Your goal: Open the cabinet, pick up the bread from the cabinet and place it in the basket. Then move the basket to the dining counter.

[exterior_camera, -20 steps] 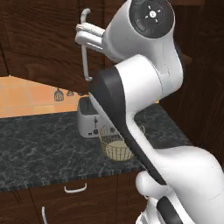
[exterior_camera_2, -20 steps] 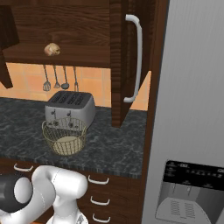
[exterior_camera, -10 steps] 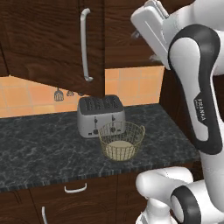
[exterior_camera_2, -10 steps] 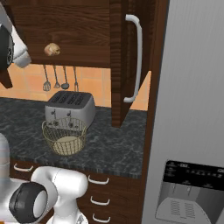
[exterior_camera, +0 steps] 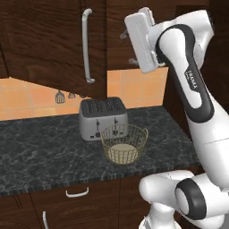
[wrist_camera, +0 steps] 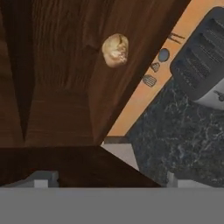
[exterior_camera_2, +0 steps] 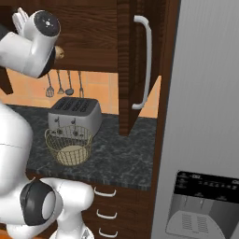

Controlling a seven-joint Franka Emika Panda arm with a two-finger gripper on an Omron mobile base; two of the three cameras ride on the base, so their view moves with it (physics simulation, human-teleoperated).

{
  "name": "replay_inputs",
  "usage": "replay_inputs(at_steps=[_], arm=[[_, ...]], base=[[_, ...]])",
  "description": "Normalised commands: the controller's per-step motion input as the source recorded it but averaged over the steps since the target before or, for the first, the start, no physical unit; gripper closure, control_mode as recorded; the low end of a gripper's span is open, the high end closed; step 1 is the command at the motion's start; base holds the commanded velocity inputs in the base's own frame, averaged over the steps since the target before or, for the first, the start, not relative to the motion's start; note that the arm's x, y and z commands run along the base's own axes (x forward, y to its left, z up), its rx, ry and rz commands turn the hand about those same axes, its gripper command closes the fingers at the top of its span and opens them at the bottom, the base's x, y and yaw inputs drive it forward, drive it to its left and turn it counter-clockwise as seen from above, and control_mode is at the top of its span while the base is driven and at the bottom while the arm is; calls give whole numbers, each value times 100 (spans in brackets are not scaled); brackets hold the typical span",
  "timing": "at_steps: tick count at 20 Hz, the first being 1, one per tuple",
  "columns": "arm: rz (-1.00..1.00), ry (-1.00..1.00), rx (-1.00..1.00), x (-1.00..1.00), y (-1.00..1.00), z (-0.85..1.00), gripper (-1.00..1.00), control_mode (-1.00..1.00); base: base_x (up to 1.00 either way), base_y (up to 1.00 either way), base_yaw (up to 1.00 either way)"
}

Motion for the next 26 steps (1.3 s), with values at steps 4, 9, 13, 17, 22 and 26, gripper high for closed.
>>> replay_inputs(at_steps=[4,9,13,17,22,26], arm=[[40,5,19,76,13,-4,-100,-100],[43,4,8,36,69,-11,-100,-100],[41,4,6,45,92,-4,-100,-100],[45,4,5,14,91,0,-100,-100],[51,1,0,-74,100,0,-100,-100],[36,-5,-9,-97,100,-2,-100,-100]], base=[[0,0,0],[0,0,0],[0,0,0],[0,0,0],[0,0,0],[0,0,0]])
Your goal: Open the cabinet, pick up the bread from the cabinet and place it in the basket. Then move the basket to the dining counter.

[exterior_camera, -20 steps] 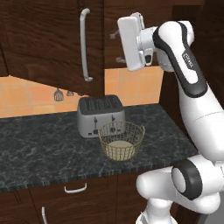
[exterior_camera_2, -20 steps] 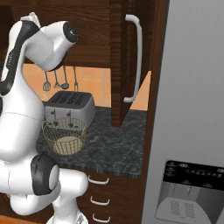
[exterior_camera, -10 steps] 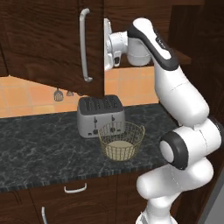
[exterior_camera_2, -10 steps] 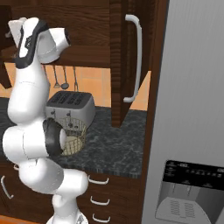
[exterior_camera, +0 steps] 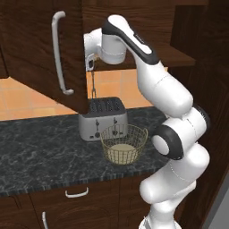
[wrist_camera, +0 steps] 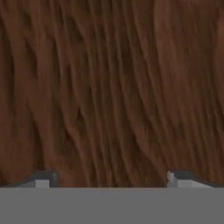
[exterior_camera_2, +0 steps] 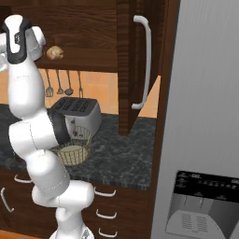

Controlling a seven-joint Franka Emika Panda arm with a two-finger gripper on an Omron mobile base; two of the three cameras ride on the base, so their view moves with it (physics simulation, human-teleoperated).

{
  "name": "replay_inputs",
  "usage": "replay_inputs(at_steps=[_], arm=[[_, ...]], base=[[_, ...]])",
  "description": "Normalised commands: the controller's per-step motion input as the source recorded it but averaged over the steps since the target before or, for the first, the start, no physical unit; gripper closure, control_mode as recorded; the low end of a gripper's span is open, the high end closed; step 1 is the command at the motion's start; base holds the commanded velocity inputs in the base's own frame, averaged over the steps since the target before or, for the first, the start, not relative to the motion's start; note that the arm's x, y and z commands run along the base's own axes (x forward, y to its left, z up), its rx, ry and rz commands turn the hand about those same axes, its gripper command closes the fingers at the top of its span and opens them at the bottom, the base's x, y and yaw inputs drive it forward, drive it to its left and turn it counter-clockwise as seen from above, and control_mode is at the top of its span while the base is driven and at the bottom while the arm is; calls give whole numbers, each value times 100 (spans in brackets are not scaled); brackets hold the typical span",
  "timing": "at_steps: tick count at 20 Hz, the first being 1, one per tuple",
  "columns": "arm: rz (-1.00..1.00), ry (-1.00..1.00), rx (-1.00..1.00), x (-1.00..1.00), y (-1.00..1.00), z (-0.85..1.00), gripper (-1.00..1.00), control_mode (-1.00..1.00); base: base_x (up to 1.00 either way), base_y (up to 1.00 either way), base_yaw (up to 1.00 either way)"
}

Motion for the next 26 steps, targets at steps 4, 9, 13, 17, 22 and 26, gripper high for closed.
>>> replay_inputs(at_steps=[4,9,13,17,22,26], arm=[[15,-20,-8,-70,100,-9,-100,-100],[1,-34,-8,-16,79,-15,-100,-100],[-2,-54,-13,0,-86,0,-100,-100],[0,-52,-16,0,-100,0,-100,-100],[-3,-54,-17,0,-100,-21,-100,-100],[-13,-61,-11,-6,-100,-56,-100,-100]], base=[[0,0,0],[0,0,0],[0,0,0],[0,0,0],[0,0,0],[0,0,0]])
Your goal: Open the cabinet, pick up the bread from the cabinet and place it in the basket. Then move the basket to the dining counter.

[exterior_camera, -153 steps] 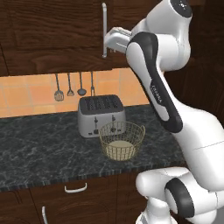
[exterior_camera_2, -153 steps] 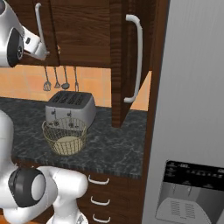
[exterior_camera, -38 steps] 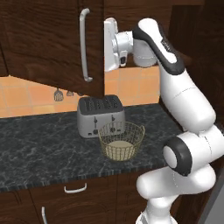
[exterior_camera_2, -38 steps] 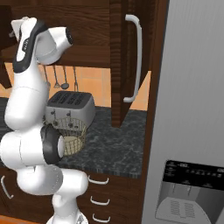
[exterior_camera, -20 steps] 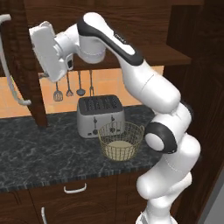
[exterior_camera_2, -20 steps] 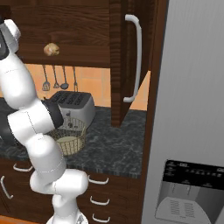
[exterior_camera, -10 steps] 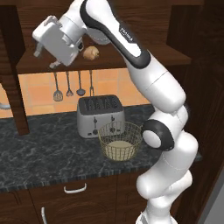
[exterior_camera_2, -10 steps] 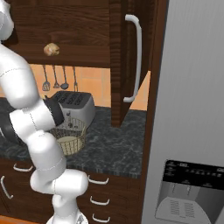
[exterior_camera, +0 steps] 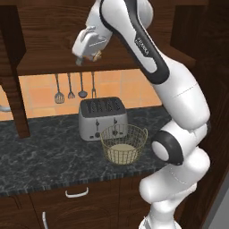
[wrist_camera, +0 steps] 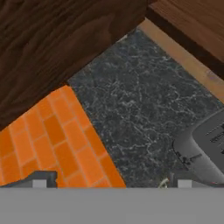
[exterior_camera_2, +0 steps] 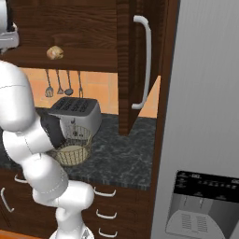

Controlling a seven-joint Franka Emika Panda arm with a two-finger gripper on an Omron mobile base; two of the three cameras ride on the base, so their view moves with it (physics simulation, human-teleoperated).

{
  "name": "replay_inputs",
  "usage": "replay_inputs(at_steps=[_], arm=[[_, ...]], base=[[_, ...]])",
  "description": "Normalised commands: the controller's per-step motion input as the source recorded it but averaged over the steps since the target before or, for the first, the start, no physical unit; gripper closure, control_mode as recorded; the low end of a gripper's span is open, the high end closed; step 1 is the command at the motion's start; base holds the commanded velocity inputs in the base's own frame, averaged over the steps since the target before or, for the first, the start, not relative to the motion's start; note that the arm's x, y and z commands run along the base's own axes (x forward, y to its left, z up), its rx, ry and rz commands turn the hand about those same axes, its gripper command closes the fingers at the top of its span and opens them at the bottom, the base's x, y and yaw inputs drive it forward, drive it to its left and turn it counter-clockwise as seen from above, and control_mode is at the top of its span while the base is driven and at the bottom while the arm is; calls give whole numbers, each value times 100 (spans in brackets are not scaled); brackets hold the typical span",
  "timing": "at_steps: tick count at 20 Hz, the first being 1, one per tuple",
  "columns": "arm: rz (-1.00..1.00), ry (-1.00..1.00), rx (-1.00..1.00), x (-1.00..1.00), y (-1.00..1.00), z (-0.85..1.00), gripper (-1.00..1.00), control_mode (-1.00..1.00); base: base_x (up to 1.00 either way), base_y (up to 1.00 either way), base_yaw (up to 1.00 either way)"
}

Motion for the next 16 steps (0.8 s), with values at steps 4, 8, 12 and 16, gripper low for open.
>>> replay_inputs(at_steps=[4,8,12,16], arm=[[-19,-42,-2,26,-100,-24,-100,-100],[-19,-8,0,64,-92,23,-100,-100],[-17,-29,15,18,-49,-12,-100,-100],[-27,-40,17,75,0,-4,-100,-100]], base=[[0,0,0],[0,0,0],[0,0,0],[0,0,0]])
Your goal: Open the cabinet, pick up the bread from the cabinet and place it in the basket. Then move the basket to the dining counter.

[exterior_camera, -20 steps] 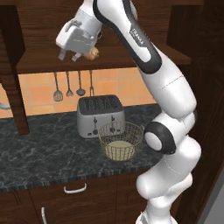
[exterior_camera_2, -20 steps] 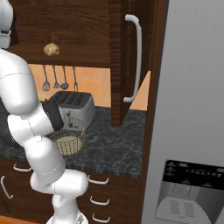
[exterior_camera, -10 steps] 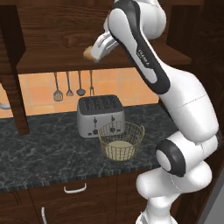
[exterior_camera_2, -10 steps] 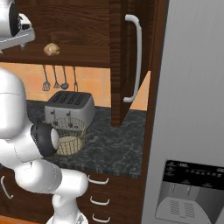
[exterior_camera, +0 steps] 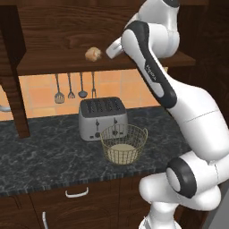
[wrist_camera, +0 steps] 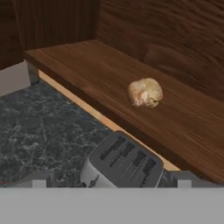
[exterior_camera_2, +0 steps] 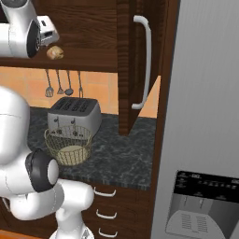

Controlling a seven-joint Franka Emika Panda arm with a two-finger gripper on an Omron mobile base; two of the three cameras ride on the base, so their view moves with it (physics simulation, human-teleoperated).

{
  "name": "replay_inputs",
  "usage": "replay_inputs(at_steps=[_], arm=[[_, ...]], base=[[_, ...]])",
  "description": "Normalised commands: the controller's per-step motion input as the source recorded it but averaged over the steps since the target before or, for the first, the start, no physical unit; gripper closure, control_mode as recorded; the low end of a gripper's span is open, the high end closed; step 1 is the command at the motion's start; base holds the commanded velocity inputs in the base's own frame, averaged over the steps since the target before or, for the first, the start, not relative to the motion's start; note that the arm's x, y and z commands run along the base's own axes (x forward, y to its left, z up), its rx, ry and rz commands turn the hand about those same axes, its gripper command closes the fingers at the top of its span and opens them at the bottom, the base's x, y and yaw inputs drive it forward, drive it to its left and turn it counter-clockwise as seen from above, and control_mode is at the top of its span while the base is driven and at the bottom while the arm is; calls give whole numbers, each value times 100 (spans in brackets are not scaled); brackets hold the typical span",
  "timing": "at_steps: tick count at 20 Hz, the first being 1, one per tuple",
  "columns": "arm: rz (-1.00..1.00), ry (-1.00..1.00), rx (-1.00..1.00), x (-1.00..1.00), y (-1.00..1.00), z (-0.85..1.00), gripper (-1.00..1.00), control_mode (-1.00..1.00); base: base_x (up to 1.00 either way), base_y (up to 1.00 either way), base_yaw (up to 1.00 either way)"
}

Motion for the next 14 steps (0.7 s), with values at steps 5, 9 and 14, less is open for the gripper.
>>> replay_inputs(at_steps=[5,9,14], arm=[[-31,-23,32,57,0,-13,-100,-100],[-21,-3,35,53,1,8,-100,-100],[-6,1,30,60,2,23,-100,-100]], base=[[0,0,0],[0,0,0],[0,0,0]])
